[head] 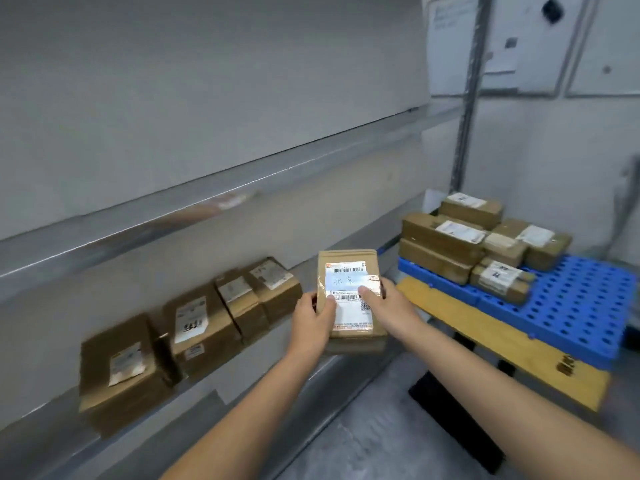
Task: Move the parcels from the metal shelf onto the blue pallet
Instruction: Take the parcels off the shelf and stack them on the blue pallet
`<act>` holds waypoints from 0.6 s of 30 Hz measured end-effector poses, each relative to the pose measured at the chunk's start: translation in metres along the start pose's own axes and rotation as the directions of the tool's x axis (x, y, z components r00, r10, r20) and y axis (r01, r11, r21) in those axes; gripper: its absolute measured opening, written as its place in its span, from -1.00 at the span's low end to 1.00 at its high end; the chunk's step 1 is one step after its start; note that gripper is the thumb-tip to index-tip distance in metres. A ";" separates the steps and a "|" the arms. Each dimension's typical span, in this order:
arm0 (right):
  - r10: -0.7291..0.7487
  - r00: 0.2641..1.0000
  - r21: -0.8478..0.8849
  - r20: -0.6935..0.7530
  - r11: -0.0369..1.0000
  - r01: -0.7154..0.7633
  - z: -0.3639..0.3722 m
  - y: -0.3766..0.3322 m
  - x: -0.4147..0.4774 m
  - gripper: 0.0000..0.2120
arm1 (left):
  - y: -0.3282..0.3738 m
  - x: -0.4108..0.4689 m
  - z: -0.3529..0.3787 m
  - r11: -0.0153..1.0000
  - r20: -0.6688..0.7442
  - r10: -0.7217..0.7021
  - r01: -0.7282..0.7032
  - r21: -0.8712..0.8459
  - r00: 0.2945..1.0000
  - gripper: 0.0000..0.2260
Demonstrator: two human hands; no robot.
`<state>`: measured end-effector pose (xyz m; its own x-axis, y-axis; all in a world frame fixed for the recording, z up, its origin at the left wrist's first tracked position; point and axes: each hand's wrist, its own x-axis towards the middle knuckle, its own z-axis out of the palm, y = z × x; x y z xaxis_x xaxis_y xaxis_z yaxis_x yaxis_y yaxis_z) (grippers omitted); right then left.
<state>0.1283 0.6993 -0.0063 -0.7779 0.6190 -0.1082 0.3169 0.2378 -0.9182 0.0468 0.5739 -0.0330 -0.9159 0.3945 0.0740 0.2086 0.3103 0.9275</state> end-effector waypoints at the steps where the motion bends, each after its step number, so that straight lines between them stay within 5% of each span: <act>1: 0.017 0.999 0.003 -0.042 1.000 -0.017 -0.022 0.008 0.001 -0.61 | 0.008 0.003 0.022 1.000 0.048 0.020 -0.019 -0.010 0.999 -0.82; 10: 0.217 0.907 0.055 -0.361 0.976 -0.211 -0.184 0.085 0.019 -0.52 | 0.064 0.014 0.208 0.988 0.402 0.143 -0.107 -0.111 0.904 -0.97; 18: 0.299 0.828 0.178 -0.475 0.954 -0.242 -0.300 0.133 0.070 -0.59 | 0.113 0.055 0.354 0.985 0.569 0.125 -0.034 -0.168 0.813 -0.78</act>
<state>0.2784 0.9989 -0.0218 -0.2918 0.9388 -0.1831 0.3942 -0.0564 -0.9173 0.1413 0.9367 -0.0541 -0.5236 0.8513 -0.0326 0.1788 0.1472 0.9728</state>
